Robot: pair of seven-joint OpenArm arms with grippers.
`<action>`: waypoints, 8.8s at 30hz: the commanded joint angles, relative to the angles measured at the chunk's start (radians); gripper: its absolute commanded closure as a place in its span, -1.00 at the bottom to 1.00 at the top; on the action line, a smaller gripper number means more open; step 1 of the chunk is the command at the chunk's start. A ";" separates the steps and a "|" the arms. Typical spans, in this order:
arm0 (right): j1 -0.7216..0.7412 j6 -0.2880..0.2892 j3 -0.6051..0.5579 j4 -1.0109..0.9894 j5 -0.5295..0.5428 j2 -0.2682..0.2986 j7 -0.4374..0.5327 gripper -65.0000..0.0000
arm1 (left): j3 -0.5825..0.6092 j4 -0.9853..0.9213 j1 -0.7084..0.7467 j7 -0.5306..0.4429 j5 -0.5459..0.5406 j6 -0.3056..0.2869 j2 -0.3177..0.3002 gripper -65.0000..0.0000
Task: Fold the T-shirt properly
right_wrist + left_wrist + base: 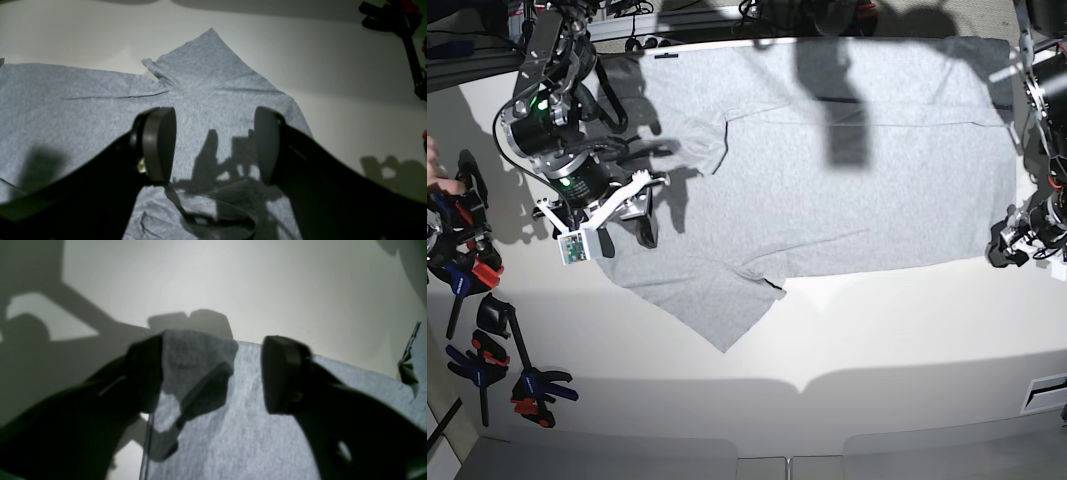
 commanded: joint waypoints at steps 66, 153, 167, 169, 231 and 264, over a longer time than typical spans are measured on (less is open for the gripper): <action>0.764 0.126 0.003 -1.497 -0.360 0.011 0.419 1.00 | 0.000 0.007 -0.025 -0.266 0.102 0.001 -0.003 1.00; 0.690 0.118 0.004 -1.630 -0.474 0.008 0.475 0.16 | 0.000 0.506 0.299 -0.081 -0.149 -0.108 0.035 1.00; 0.761 0.232 0.004 -1.478 -0.384 0.012 0.337 1.00 | 0.000 0.506 0.275 -0.080 -0.170 -0.109 0.035 1.00; 0.802 0.229 0.004 -1.478 -0.383 0.014 0.307 1.00 | 0.000 0.506 0.260 -0.071 -0.170 -0.108 0.035 1.00; 0.324 0.259 0.055 -0.515 -0.174 0.011 0.025 1.00 | 0.000 1.147 0.649 -0.019 0.048 0.158 0.035 1.00; 0.108 0.275 0.229 -0.263 -0.079 0.011 -0.010 1.00 | -0.228 1.334 0.915 0.205 -0.111 0.128 0.035 1.00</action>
